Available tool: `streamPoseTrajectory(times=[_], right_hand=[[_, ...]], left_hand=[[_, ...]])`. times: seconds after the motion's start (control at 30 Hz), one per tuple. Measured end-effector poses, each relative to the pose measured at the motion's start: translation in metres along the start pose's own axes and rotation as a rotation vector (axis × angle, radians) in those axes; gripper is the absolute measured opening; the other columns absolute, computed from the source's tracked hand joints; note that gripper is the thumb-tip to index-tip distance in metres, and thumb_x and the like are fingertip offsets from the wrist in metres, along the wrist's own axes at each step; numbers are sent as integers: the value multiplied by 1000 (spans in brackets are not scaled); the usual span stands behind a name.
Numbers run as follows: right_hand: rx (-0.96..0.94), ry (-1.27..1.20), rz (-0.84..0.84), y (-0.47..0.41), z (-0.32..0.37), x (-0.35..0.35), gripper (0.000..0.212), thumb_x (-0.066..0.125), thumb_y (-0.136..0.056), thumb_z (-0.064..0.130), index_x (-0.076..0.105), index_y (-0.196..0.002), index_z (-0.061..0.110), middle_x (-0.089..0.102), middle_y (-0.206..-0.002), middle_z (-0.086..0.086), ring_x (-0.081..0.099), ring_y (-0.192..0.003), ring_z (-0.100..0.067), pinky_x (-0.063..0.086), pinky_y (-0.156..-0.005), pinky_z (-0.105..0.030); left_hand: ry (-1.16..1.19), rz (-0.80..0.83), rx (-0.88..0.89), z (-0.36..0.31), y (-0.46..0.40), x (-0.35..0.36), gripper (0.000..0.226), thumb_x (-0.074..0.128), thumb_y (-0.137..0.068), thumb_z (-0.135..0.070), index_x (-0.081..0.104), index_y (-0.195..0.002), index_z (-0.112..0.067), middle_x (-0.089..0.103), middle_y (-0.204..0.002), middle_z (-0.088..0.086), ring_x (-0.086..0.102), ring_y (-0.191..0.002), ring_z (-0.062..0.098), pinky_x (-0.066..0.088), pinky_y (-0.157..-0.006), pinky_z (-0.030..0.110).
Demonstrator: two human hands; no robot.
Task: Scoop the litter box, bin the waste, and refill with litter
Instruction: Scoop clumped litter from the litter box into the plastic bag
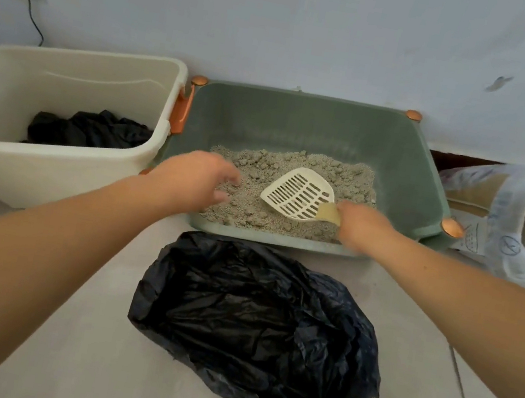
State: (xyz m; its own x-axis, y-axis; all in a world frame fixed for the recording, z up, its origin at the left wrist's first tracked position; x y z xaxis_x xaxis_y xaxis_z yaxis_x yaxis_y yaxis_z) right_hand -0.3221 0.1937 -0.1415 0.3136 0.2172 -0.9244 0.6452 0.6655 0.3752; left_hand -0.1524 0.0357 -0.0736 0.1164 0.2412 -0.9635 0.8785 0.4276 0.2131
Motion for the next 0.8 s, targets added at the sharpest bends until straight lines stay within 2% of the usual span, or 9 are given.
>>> streamPoseTrajectory(times=[0.1, 0.17, 0.27, 0.33, 0.5, 0.63, 0.73, 0.8], right_hand=[[19, 36, -71, -2, -9, -23, 45, 46, -87, 10, 46, -130, 24, 55, -93, -1, 56, -77, -19, 44, -58, -30], [14, 43, -134, -5, -14, -37, 41, 49, -89, 17, 49, -126, 34, 57, -90, 4, 57, -74, -16, 48, -60, -31], [23, 123, -95, -14, -12, -45, 28, 53, -91, 29, 55, -117, 38, 59, -83, 8, 58, -71, -12, 53, -66, -33], [27, 191, -87, -17, -10, -47, 28, 54, -91, 32, 54, -117, 40, 60, -85, 10, 58, -75, -12, 50, -70, -33], [58, 286, -85, -3, -10, -53, 27, 52, -91, 44, 56, -117, 41, 64, -102, 8, 57, -99, -17, 34, -81, -37], [93, 315, -81, -4, -8, -40, 18, 49, -92, 41, 60, -105, 36, 64, -90, 9, 57, -91, -17, 28, -77, -37], [140, 299, -58, -13, -5, -34, 13, 49, -92, 36, 62, -96, 32, 63, -82, 7, 56, -86, -17, 26, -82, -39], [158, 266, -69, -19, -4, -31, 13, 50, -91, 34, 62, -92, 29, 63, -79, 5, 56, -83, -18, 26, -83, -40]], left_hand=[[-66, 18, -39, 17, -2, -4, 33, 60, -89, -27, 58, -122, -27, 55, -120, 4, 56, -107, 23, 47, -92, 39], [-104, 40, -55, 23, -5, 0, 33, 57, -90, -27, 57, -124, -27, 54, -121, 4, 56, -108, 23, 47, -93, 40], [-156, 47, -70, 33, -12, 8, 31, 50, -93, -22, 56, -124, -28, 52, -125, 3, 55, -110, 24, 45, -92, 38], [-147, 21, -83, 36, -16, 12, 30, 48, -93, -19, 57, -121, -27, 53, -126, 2, 56, -110, 24, 42, -90, 36], [-89, -72, -81, 41, -15, 11, 25, 46, -94, -21, 61, -113, -22, 56, -120, 5, 58, -102, 29, 45, -88, 38], [-110, -54, -106, 40, -17, 14, 24, 43, -96, -24, 59, -114, -25, 56, -121, 3, 55, -103, 32, 43, -86, 36], [-110, -25, -135, 44, -19, 20, 23, 43, -96, -28, 57, -114, -29, 56, -120, 1, 51, -106, 33, 47, -88, 41], [-137, -24, -131, 43, -18, 20, 24, 42, -96, -29, 57, -116, -29, 56, -121, 1, 51, -108, 33, 44, -90, 39]])
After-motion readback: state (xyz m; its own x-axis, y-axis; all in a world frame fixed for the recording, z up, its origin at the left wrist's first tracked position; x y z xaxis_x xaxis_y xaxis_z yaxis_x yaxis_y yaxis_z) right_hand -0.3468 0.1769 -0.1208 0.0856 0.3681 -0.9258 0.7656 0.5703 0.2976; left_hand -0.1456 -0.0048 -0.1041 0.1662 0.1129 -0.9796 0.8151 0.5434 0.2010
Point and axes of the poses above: each hand's wrist, its own y-axis away from the middle knuckle, its own x-axis out of the palm, z = x × y, the point moved 7 cm from there along -y, towards the middle knuckle
